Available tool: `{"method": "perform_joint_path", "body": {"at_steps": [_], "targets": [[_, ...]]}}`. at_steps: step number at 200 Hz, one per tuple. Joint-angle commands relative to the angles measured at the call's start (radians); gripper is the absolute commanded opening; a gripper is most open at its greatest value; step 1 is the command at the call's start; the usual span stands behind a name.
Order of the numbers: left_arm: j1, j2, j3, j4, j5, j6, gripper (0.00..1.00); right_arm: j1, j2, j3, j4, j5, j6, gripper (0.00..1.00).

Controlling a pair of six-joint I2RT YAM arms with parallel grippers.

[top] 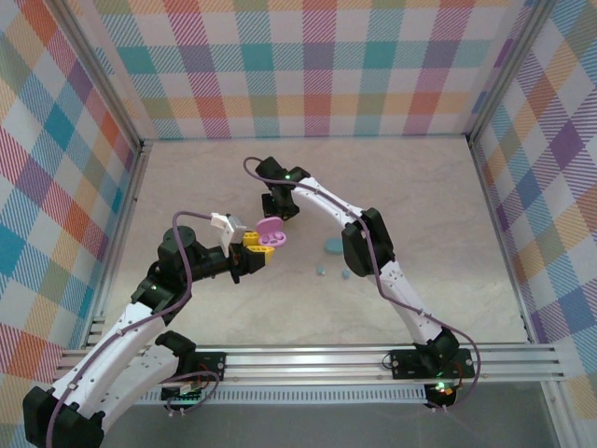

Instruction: Insert wireless bluetooth earbuds into charging case

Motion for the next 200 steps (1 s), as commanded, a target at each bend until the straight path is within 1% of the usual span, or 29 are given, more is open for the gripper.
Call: {"method": "perform_joint_path", "body": {"at_steps": [1,34,86,110,125,141,152,200], "targets": [[0.015,-0.017,-0.005,-0.006,0.02,0.024,0.0,0.016,-0.039,-0.037,-0.05,-0.027,-0.013,0.38],[0.015,-0.02,-0.004,-0.006,0.022,0.023,0.0,0.021,-0.059,-0.083,-0.049,-0.027,-0.022,0.38],[0.016,-0.029,0.0,-0.019,0.021,0.027,0.0,0.032,-0.065,-0.092,-0.075,-0.02,-0.033,0.36],[0.014,-0.03,0.001,-0.022,0.023,0.026,0.0,0.035,-0.071,-0.096,-0.086,-0.02,-0.034,0.3],[0.014,-0.035,0.005,-0.032,0.023,0.029,0.0,0.039,-0.078,-0.108,-0.084,-0.021,-0.034,0.24],[0.015,-0.04,0.006,-0.033,0.02,0.03,0.0,0.04,-0.085,-0.118,-0.089,-0.022,-0.039,0.15],[0.015,-0.041,0.009,-0.033,0.02,0.029,0.0,0.04,-0.096,-0.126,-0.093,-0.015,-0.041,0.11],[0.014,-0.041,0.006,-0.034,0.022,0.032,0.0,0.034,-0.18,-0.185,-0.078,0.012,-0.051,0.09]]}}
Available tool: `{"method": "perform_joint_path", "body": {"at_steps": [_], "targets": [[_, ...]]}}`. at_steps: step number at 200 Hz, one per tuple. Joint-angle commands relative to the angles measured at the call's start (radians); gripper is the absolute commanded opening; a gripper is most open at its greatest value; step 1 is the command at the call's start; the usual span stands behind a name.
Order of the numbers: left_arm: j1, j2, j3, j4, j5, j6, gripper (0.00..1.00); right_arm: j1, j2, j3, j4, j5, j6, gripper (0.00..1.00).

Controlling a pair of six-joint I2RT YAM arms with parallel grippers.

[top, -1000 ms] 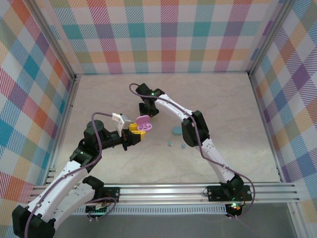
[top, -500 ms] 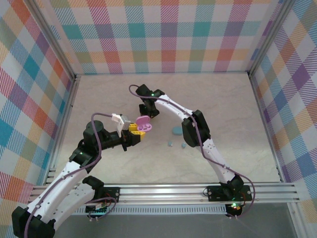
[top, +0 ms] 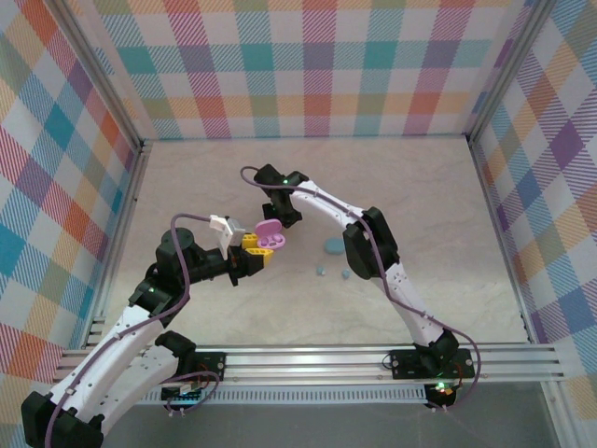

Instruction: Insert wireless bluetooth earbuds into charging case

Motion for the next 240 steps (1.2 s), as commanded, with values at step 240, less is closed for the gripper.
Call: {"method": "perform_joint_path", "body": {"at_steps": [240], "targets": [[-0.001,0.161,0.084,0.102,0.019,-0.027,0.0,0.225,-0.933,-0.363,-0.222,0.411,-0.104,0.09]]}}
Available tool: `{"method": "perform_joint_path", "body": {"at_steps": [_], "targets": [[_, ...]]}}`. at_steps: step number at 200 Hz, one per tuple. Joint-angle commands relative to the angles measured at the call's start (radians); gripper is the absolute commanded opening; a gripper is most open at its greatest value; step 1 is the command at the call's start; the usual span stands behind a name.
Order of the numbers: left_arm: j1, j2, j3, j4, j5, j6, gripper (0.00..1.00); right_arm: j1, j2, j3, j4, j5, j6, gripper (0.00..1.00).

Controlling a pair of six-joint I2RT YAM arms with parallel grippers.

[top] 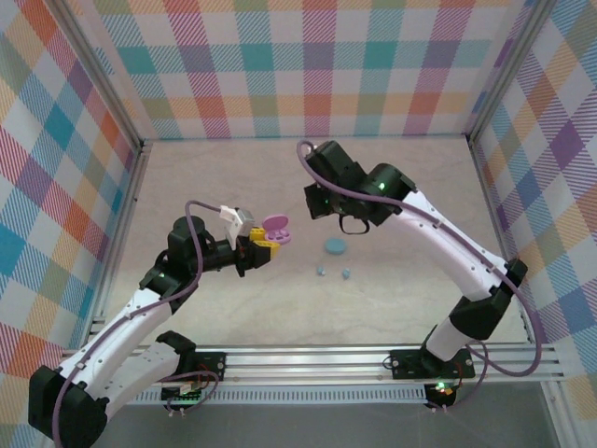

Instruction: Insert wireless bluetooth earbuds into charging case

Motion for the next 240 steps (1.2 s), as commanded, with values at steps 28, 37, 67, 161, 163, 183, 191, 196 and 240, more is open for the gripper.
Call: {"method": "perform_joint_path", "body": {"at_steps": [28,37,67,161,163,183,191,196,240], "targets": [[-0.011,-0.001,0.019,0.091,0.023,-0.011,0.0,0.183,0.051,0.098,-0.043,0.095,-0.044,0.09],[-0.015,-0.006,0.005,0.12,0.024,-0.016,0.0,0.201,0.069,0.11,-0.034,0.091,-0.049,0.09],[-0.023,-0.004,0.001,0.154,0.049,-0.029,0.0,0.236,0.105,0.116,0.005,0.072,-0.062,0.09],[-0.04,-0.041,-0.047,0.213,0.041,-0.058,0.0,0.235,0.076,0.039,0.124,0.086,-0.037,0.1],[-0.04,-0.041,-0.047,0.214,0.04,-0.058,0.0,0.236,0.076,0.038,0.124,0.085,-0.037,0.1],[-0.044,-0.034,-0.045,0.215,0.028,-0.058,0.0,0.236,0.078,0.029,0.121,0.085,-0.044,0.11],[-0.047,-0.03,-0.044,0.215,0.026,-0.056,0.0,0.235,0.083,0.03,0.116,0.081,-0.044,0.12],[-0.048,-0.027,-0.042,0.215,0.026,-0.056,0.0,0.236,0.087,0.034,0.111,0.079,-0.043,0.12],[-0.049,-0.019,-0.034,0.199,0.015,-0.046,0.0,0.236,0.129,0.095,0.037,0.066,-0.04,0.12]]}}
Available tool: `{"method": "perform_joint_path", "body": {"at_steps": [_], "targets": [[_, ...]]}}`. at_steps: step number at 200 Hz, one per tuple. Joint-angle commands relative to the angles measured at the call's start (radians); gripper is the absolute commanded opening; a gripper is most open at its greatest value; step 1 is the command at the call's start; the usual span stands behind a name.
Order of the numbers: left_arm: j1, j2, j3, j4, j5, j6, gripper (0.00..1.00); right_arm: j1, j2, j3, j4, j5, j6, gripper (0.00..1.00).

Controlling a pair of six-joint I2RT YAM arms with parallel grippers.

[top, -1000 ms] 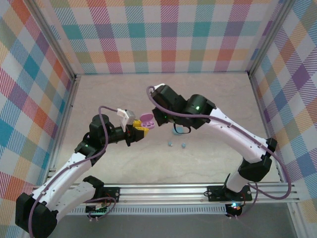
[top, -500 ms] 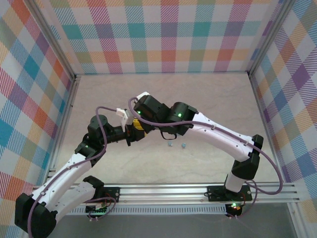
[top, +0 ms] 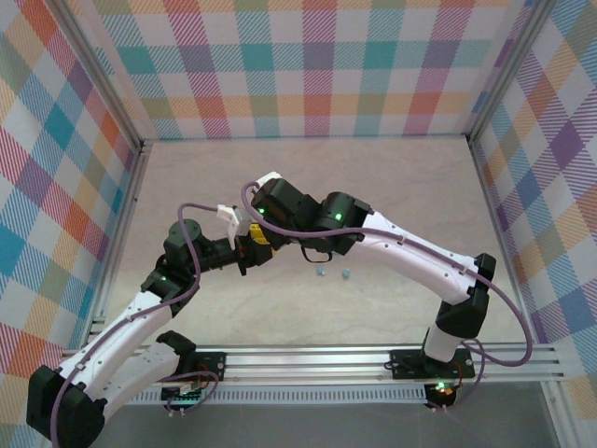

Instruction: Insert wireless bluetooth earbuds into charging case

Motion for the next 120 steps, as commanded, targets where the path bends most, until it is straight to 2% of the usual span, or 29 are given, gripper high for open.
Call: {"method": "perform_joint_path", "body": {"at_steps": [1,53,83,120], "targets": [[-0.013,-0.002,0.001,0.027,0.007,0.004,0.0,0.001,0.023,0.048,-0.044,0.001,0.008,0.12],[-0.013,-0.002,0.011,0.015,-0.004,0.012,0.0,0.003,0.031,0.029,-0.069,-0.024,0.031,0.18],[-0.014,0.006,0.018,0.015,0.005,0.012,0.0,0.003,0.041,0.044,-0.074,-0.036,0.043,0.28],[-0.014,0.005,0.012,0.007,0.004,0.016,0.0,0.003,0.029,0.077,-0.081,-0.047,0.051,0.35]]}}
